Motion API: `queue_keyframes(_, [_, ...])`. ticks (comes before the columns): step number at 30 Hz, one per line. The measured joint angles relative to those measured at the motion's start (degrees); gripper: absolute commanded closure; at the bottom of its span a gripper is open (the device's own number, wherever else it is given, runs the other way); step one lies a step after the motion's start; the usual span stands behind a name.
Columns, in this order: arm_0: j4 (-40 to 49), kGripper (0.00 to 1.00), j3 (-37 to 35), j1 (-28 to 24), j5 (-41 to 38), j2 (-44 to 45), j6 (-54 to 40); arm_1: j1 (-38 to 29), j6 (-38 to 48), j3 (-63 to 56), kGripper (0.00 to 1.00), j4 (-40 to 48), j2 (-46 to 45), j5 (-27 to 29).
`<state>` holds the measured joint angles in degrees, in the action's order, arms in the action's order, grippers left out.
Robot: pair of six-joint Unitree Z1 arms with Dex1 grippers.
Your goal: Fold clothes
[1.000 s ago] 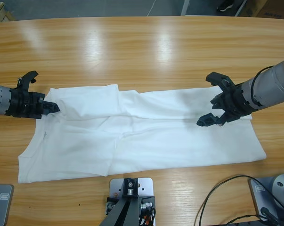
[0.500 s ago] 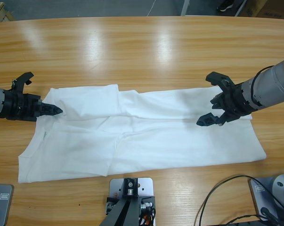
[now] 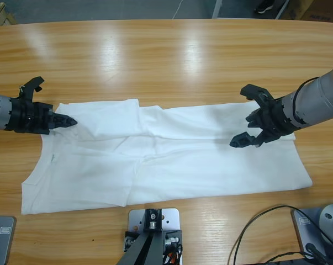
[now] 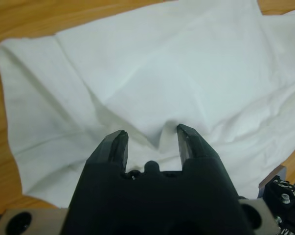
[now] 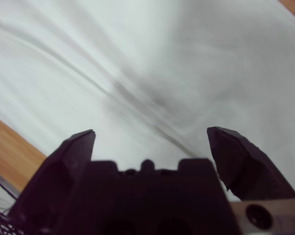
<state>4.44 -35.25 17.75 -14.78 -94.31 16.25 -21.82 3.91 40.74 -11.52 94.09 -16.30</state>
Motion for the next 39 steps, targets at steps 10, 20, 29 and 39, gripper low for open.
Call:
queue_keyframes(10, [-1.93,1.0,0.16,1.49,0.51,-1.77,0.72,0.35,0.0,0.0,0.073,0.11,0.0,0.0])
queue_keyframes(20, [-1.93,1.0,0.66,1.54,0.93,-1.76,0.73,0.42,0.0,0.0,0.073,0.12,0.0,0.0])
queue_keyframes(29, [0.61,1.0,0.53,1.54,0.94,-1.46,0.73,0.42,0.0,0.0,0.073,0.12,0.0,0.0])
queue_keyframes(39, [22.52,0.998,-12.95,1.6,-0.03,0.05,0.71,0.43,0.0,0.0,0.073,0.12,0.0,0.0])
